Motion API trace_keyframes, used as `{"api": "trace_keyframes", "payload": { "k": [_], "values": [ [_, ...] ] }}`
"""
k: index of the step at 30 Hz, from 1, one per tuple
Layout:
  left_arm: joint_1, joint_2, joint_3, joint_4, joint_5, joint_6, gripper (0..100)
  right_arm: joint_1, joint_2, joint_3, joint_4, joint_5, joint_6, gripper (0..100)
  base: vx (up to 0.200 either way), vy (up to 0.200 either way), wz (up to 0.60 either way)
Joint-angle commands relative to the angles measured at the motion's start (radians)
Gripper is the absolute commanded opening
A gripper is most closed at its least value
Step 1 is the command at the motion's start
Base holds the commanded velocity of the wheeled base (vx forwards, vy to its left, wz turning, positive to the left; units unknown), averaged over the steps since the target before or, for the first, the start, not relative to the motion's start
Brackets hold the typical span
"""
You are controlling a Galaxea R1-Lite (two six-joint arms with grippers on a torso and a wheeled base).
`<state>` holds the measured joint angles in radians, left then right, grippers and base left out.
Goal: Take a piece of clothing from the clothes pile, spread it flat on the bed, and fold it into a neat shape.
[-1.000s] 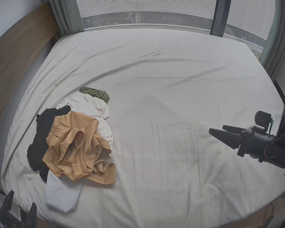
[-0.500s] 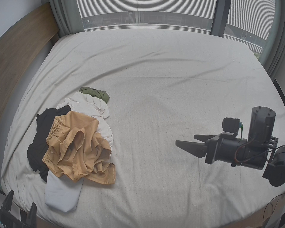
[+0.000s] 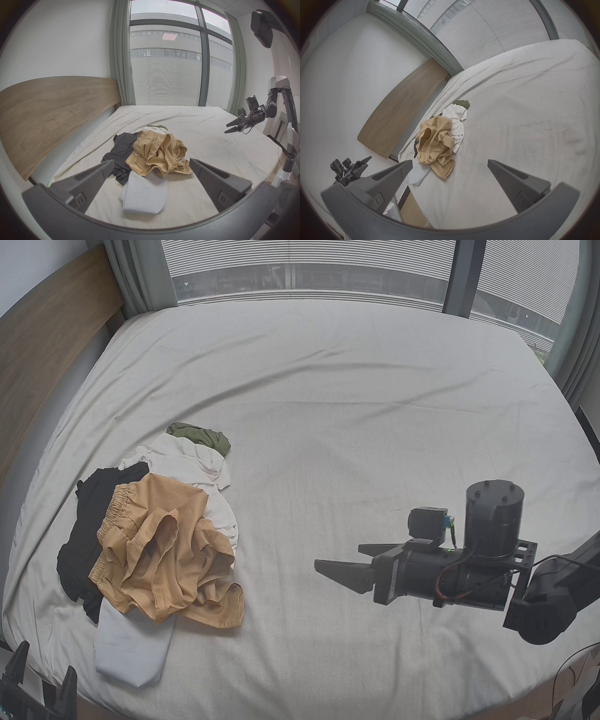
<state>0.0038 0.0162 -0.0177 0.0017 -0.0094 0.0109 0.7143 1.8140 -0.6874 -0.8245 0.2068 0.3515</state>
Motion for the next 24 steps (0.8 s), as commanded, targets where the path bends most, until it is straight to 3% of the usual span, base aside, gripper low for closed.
{"api": "trace_keyframes", "payload": {
  "k": [1, 24],
  "values": [
    [0.001, -0.015, 0.018, 0.0, 0.0, 0.0, 100, 0.031, 0.083, -0.037, -0.001, 0.002, 0.011, 100, 0.0, 0.0, 0.0],
    [-0.001, -0.013, 0.018, 0.0, 0.0, 0.0, 100, 0.136, 0.366, -0.233, 0.001, -0.001, 0.029, 100, 0.0, 0.0, 0.0]
  ]
}}
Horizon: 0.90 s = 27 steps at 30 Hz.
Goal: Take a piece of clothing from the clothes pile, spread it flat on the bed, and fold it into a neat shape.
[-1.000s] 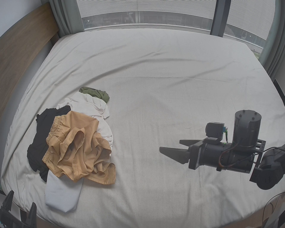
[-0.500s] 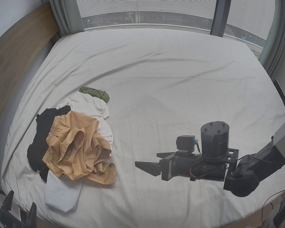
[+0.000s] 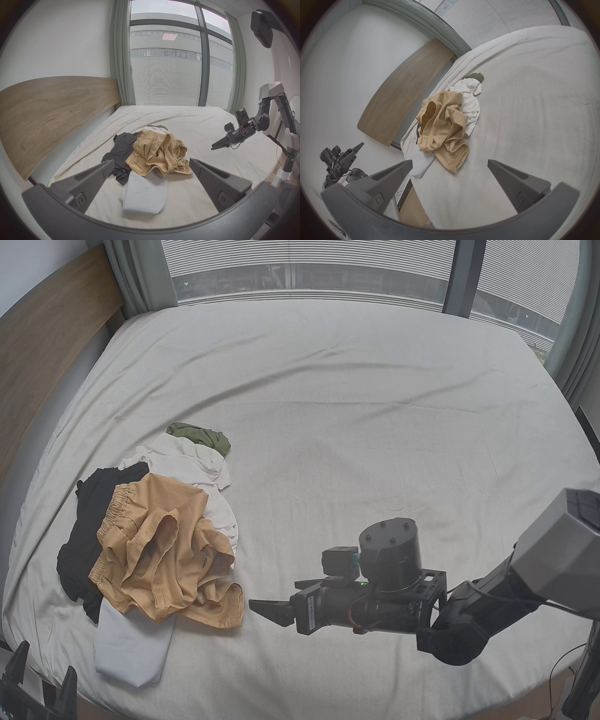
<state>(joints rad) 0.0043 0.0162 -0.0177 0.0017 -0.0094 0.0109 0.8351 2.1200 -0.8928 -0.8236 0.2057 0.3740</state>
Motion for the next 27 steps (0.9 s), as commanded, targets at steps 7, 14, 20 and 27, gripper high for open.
{"api": "trace_keyframes", "payload": {
  "k": [7, 14, 20, 27],
  "values": [
    [-0.001, -0.015, 0.018, 0.0, 0.0, 0.0, 100, 0.029, 0.138, -0.095, 0.001, 0.0, 0.014, 100, 0.0, 0.0, 0.0],
    [0.0, -0.015, 0.018, 0.0, 0.0, -0.002, 100, 0.042, 0.201, -0.138, 0.006, -0.002, 0.023, 100, 0.0, 0.0, 0.0],
    [0.0, -0.015, 0.018, 0.0, 0.0, -0.002, 100, 0.065, 0.256, -0.212, 0.012, -0.006, 0.046, 100, 0.0, 0.0, 0.0],
    [0.0, -0.015, 0.018, 0.0, 0.0, -0.002, 100, 0.084, 0.341, -0.298, 0.012, -0.02, 0.052, 100, 0.0, 0.0, 0.0]
  ]
}}
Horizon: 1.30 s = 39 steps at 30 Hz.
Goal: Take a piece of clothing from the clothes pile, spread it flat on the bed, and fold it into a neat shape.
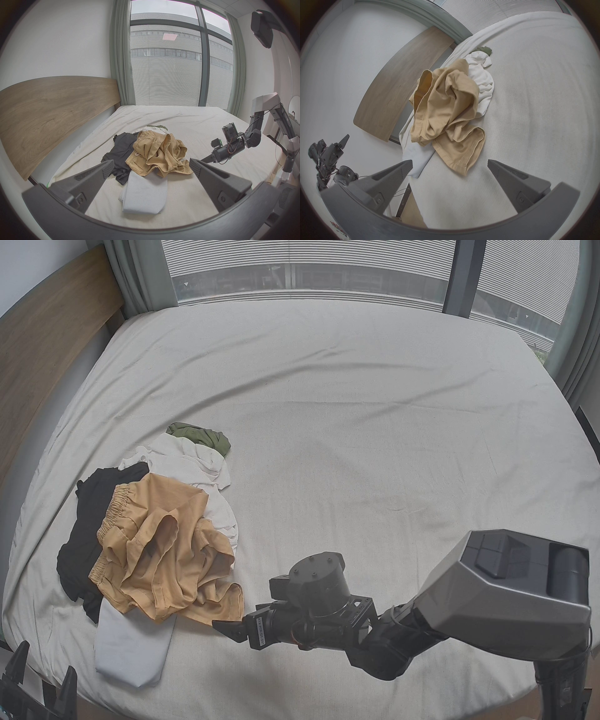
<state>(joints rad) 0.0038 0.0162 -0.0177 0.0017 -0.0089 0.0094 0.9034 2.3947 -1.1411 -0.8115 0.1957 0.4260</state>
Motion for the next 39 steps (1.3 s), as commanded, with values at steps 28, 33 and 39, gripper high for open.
{"api": "trace_keyframes", "payload": {
  "k": [28, 33, 39],
  "values": [
    [0.001, -0.013, 0.018, 0.0, 0.0, 0.0, 100, 0.035, 0.169, -0.166, 0.0, -0.09, 0.062, 0, 0.0, 0.0, 0.0],
    [0.001, -0.013, 0.018, 0.0, 0.0, 0.0, 100, 0.034, 0.167, -0.161, 0.0, -0.105, 0.074, 0, 0.0, 0.0, 0.0],
    [0.001, -0.013, 0.018, 0.0, 0.0, 0.0, 100, 0.029, 0.146, -0.108, 0.0, -0.122, 0.077, 0, 0.0, 0.0, 0.0]
  ]
}}
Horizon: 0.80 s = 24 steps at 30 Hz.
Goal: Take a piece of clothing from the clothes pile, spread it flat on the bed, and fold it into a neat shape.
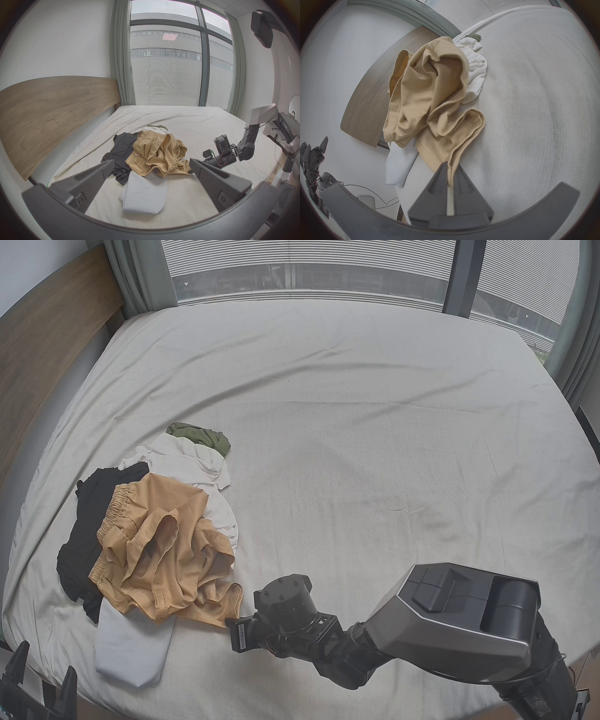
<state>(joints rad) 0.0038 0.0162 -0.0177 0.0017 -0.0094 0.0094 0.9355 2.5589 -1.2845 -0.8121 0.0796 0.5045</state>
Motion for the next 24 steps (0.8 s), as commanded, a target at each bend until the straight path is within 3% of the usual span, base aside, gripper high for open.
{"api": "trace_keyframes", "payload": {
  "k": [1, 24],
  "values": [
    [0.001, -0.013, 0.018, 0.0, 0.0, 0.0, 100, -0.006, -0.025, 0.043, -0.001, -0.012, -0.001, 0, 0.0, 0.0, 0.0],
    [0.001, -0.015, 0.018, 0.0, -0.001, 0.0, 100, -0.024, -0.171, 0.264, -0.012, -0.034, 0.0, 0, 0.0, 0.0, 0.0]
  ]
}}
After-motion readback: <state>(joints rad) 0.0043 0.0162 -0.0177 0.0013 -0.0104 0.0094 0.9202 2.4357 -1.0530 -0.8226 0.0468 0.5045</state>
